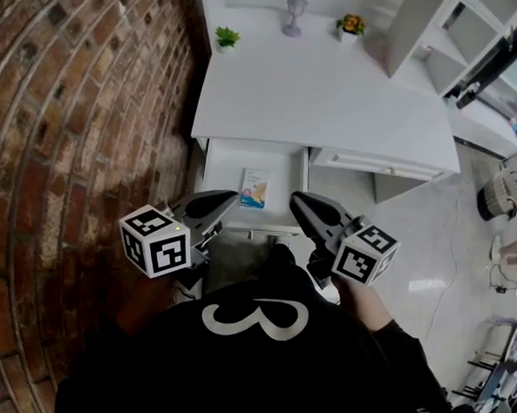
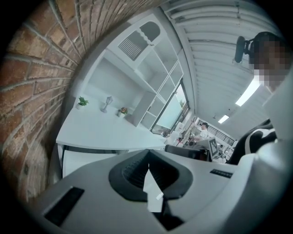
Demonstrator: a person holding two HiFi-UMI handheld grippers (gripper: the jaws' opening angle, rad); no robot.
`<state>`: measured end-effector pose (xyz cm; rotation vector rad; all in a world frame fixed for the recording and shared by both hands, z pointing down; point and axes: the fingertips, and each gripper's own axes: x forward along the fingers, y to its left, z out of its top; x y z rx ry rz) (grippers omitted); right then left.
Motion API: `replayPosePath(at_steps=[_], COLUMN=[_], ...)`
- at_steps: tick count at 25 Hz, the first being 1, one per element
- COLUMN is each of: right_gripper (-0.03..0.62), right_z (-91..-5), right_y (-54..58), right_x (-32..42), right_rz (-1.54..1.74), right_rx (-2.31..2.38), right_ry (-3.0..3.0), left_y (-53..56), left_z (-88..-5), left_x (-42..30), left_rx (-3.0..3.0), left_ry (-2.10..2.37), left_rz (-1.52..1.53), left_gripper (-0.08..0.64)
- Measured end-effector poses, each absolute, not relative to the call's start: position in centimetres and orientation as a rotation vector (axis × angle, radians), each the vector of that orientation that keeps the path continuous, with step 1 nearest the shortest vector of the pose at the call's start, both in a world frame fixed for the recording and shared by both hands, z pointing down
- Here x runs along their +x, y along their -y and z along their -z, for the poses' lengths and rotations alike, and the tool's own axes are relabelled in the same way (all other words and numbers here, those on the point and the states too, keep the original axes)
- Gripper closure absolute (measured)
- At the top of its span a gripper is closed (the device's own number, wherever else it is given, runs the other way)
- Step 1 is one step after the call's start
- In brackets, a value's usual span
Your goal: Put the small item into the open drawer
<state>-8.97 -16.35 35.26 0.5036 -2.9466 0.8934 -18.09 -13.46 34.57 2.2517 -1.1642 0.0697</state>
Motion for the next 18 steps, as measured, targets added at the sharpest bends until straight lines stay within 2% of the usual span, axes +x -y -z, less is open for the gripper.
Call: replayPosePath(at_steps=[18], right_gripper=[0.583], right_z=[-37.9], right_y=[15.2], right_x=[-10.3], right_rz=[-0.788], right_rx=[0.487], right_ry=[2.887], left_y=[12.9], left_z=[-36.4], left_x=[-19.6], left_rx=[2.231], left_ry=[1.204], left_rz=[-0.067], left_gripper=[0.555])
